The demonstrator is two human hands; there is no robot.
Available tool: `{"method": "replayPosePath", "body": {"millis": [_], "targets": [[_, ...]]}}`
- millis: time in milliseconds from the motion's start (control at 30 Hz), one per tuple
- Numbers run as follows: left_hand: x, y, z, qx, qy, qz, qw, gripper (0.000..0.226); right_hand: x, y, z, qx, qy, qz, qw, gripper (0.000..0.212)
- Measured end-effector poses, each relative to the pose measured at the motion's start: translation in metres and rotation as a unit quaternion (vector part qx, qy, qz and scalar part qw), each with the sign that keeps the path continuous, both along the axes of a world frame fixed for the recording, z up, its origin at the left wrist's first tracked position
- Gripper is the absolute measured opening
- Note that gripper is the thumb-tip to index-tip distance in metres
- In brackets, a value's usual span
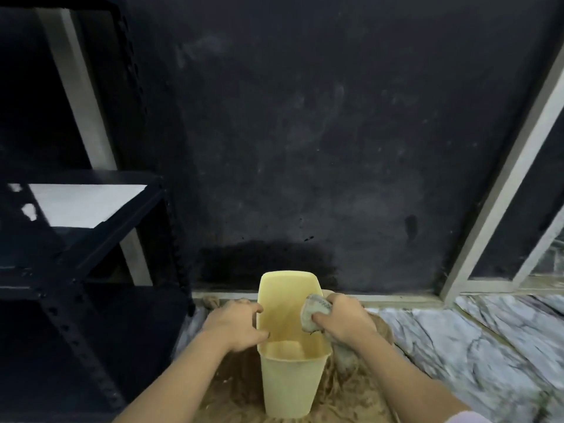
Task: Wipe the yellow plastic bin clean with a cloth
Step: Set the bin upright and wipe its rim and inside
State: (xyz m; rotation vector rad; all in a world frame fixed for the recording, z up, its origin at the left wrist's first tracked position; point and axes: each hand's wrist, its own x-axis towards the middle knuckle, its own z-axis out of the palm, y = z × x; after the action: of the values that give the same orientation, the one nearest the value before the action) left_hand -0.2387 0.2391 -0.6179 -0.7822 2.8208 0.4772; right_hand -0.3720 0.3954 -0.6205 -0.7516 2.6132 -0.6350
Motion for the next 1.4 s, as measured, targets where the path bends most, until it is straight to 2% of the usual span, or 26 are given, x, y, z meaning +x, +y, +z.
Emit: {"method": "replayPosePath", "body": {"millis": [200,367,500,667,800,900,967,1100,1400], "targets": [[-0.075,-0.066,-0.004,0.026,-0.020,-0.004,0.999,0.065,-0.066,-0.062,0.005,0.041,-0.005,0.006,0.999,0.024],[-0.095,-0.088,0.047,0.053,-0.044,0.009,0.998,0.066,-0.083,-0.080,0.061,0.091,-0.029,0.002,0.995,0.015],[-0.095,-0.080,0.128,0.061,-0.076,0.002,0.995,0.065,-0.076,-0.077,0.133,0.129,-0.044,0.011,0.991,0.027],[-0.074,-0.060,0.256,0.071,-0.077,-0.003,0.994,0.063,-0.052,-0.056,0.253,0.138,-0.063,0.013,0.988,0.030],[-0.051,-0.045,0.356,0.084,-0.058,0.005,0.995,0.062,-0.037,-0.039,0.352,0.125,-0.060,0.008,0.990,0.026],[-0.037,-0.036,0.407,0.078,-0.071,-0.003,0.994,0.061,-0.027,-0.027,0.408,0.130,-0.040,0.014,0.991,0.009],[-0.032,-0.030,0.433,0.062,-0.075,-0.016,0.995,0.060,-0.024,-0.021,0.437,0.128,-0.026,0.014,0.991,0.012],[-0.025,-0.019,0.465,0.050,-0.076,-0.016,0.996,0.061,-0.018,-0.013,0.468,0.122,-0.020,0.013,0.992,0.013],[-0.022,-0.017,0.482,0.048,-0.060,0.014,0.997,0.062,-0.014,-0.021,0.478,0.096,-0.037,0.035,0.994,0.018]]}}
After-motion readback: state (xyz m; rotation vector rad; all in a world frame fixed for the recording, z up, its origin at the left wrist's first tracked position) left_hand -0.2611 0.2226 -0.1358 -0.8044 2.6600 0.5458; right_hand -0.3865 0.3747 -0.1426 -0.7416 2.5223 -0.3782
